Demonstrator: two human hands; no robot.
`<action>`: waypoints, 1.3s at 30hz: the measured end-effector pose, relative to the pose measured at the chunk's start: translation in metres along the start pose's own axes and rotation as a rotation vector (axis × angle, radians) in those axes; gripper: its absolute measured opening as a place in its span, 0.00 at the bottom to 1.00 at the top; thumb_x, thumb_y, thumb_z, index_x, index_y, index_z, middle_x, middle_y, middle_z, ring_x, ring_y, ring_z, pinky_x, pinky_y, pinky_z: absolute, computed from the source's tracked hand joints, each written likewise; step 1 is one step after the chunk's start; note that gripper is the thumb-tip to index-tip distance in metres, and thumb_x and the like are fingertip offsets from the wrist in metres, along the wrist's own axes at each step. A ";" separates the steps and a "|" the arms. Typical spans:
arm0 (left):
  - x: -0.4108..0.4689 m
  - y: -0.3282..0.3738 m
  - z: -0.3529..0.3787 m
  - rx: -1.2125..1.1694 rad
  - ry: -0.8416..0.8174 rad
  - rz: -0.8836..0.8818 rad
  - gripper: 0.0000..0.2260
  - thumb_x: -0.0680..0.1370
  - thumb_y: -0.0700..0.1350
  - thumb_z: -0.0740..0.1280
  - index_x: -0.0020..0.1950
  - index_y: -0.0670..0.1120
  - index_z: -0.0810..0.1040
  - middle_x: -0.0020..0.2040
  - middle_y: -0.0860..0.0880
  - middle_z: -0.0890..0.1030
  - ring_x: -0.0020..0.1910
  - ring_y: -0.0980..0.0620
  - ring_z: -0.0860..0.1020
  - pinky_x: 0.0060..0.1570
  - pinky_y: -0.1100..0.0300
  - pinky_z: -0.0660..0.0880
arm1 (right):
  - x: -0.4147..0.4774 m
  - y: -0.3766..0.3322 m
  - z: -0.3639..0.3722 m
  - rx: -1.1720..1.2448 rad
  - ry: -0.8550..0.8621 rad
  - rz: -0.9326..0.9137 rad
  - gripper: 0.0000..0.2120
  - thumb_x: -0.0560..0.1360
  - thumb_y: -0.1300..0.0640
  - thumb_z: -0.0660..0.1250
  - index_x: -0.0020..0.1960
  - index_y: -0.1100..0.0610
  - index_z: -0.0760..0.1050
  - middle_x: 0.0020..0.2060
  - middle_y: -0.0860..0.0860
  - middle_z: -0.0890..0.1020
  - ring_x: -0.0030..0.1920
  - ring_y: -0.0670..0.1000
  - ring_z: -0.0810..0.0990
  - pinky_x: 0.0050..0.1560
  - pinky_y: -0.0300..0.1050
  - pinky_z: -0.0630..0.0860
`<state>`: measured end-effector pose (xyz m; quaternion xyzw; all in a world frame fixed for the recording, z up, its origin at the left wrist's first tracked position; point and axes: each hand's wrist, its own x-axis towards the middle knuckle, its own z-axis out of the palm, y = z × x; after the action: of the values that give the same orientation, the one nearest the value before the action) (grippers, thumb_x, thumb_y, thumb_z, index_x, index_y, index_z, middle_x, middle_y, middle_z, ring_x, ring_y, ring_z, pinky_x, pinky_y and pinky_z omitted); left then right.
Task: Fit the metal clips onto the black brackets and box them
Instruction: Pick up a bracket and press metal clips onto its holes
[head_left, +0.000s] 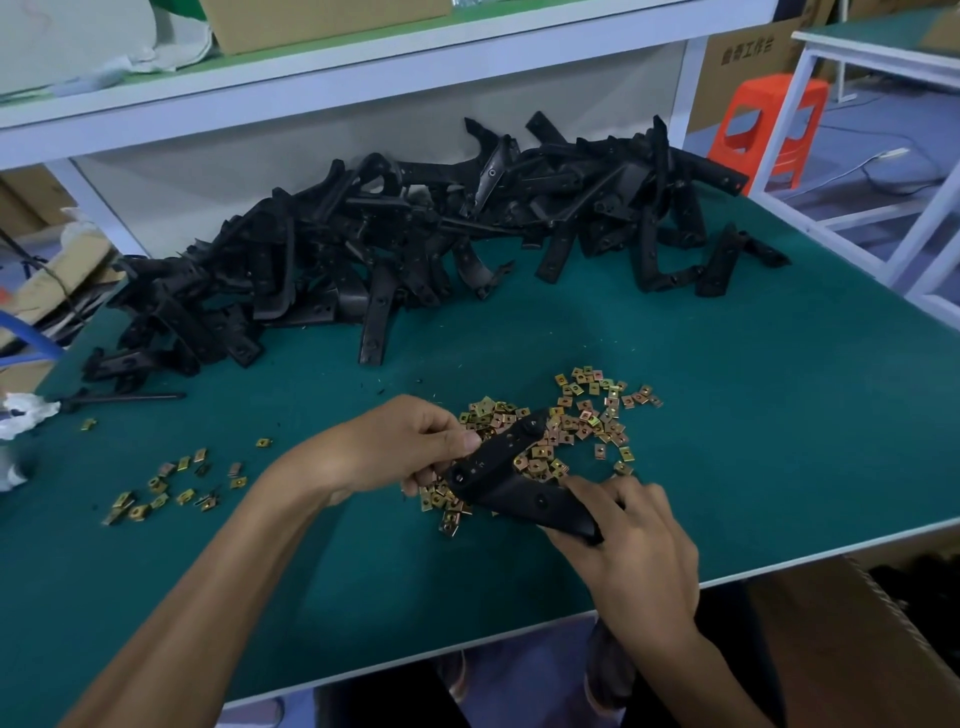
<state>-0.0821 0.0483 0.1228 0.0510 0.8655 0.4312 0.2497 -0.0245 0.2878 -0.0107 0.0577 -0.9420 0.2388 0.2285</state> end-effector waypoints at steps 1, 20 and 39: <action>0.000 0.000 0.000 0.006 -0.007 0.010 0.13 0.82 0.52 0.67 0.41 0.47 0.79 0.32 0.54 0.75 0.31 0.59 0.74 0.34 0.64 0.75 | 0.000 -0.001 0.000 -0.001 0.001 0.004 0.24 0.62 0.45 0.84 0.55 0.45 0.84 0.41 0.46 0.78 0.44 0.52 0.74 0.32 0.41 0.67; -0.010 -0.006 0.056 0.538 0.521 0.042 0.20 0.74 0.62 0.70 0.62 0.53 0.79 0.51 0.53 0.74 0.55 0.52 0.70 0.51 0.57 0.67 | 0.002 -0.008 -0.006 -0.032 -0.026 0.063 0.20 0.61 0.44 0.84 0.50 0.45 0.85 0.37 0.46 0.78 0.41 0.54 0.79 0.32 0.39 0.65; 0.005 -0.036 0.026 0.261 0.604 0.093 0.18 0.80 0.62 0.62 0.47 0.51 0.84 0.44 0.52 0.80 0.46 0.58 0.77 0.47 0.63 0.73 | 0.001 -0.007 -0.006 -0.003 -0.036 0.085 0.18 0.61 0.44 0.84 0.47 0.47 0.84 0.38 0.47 0.77 0.41 0.55 0.78 0.29 0.43 0.66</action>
<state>-0.0694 0.0463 0.0802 -0.0082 0.9451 0.3232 -0.0469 -0.0215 0.2840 -0.0025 0.0217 -0.9479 0.2460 0.2013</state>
